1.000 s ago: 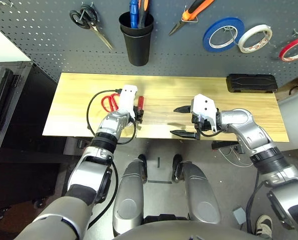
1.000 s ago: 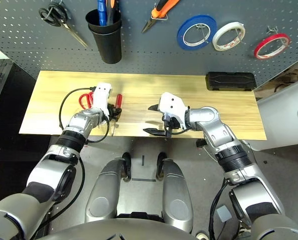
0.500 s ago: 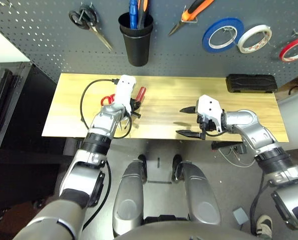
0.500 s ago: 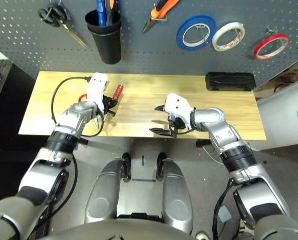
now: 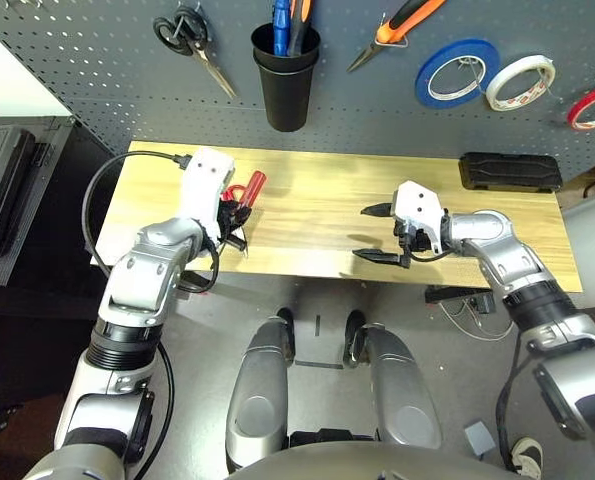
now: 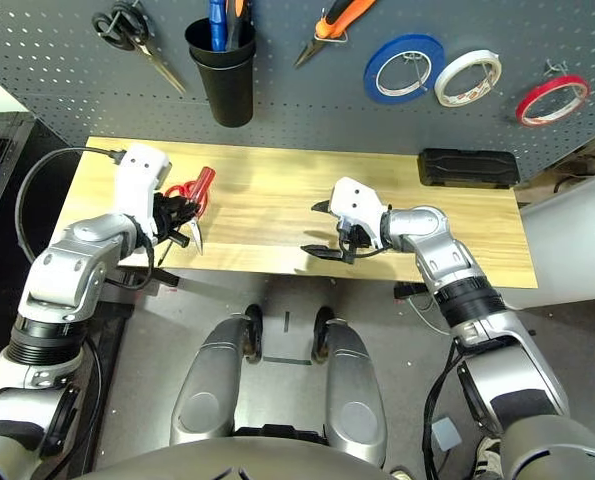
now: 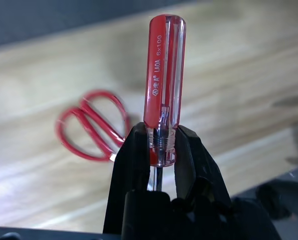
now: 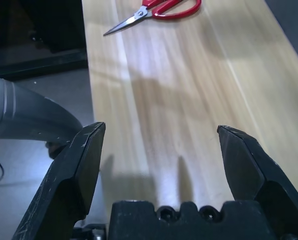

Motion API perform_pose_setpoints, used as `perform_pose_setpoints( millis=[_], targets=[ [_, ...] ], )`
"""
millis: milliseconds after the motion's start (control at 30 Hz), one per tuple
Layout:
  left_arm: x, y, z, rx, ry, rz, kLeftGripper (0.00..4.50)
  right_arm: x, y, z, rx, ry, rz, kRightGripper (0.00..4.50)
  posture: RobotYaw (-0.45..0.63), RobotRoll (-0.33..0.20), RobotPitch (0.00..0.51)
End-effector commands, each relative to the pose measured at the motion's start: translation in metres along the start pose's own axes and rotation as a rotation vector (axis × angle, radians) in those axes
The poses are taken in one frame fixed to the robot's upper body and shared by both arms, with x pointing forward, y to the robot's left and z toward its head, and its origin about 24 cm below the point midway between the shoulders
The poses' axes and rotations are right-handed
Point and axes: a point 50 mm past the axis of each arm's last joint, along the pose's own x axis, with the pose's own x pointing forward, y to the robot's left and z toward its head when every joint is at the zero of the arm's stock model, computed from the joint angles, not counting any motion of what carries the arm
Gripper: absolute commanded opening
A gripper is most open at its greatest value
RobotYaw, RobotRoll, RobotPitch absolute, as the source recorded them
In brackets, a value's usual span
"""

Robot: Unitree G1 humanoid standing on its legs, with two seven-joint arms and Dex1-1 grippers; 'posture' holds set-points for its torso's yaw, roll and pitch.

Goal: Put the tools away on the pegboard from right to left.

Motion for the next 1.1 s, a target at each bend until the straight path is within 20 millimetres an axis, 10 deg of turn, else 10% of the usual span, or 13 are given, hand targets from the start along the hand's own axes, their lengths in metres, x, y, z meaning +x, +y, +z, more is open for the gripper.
perform_pose_setpoints(
  millis=[33, 633, 1100],
  targets=[
    [-0.008, 0.000, 0.025, 0.000, -0.092, -0.013, 0.70, -0.005, 0.000, -0.010, 0.005, 0.018, 0.010, 4.50, 0.17, 0.000, 0.182],
    [-0.027, 0.011, 0.088, -0.008, -0.421, 0.062, 0.70, -0.006, -0.014, 0.001, -0.053, -0.031, 0.017, 4.50, 0.18, 0.000, 0.159],
    [-0.031, 0.027, 0.116, -0.029, -0.632, 0.179, 0.70, -0.025, -0.040, 0.046, -0.024, -0.278, -0.224, 4.50, 0.15, 0.000, 0.143]
  ],
)
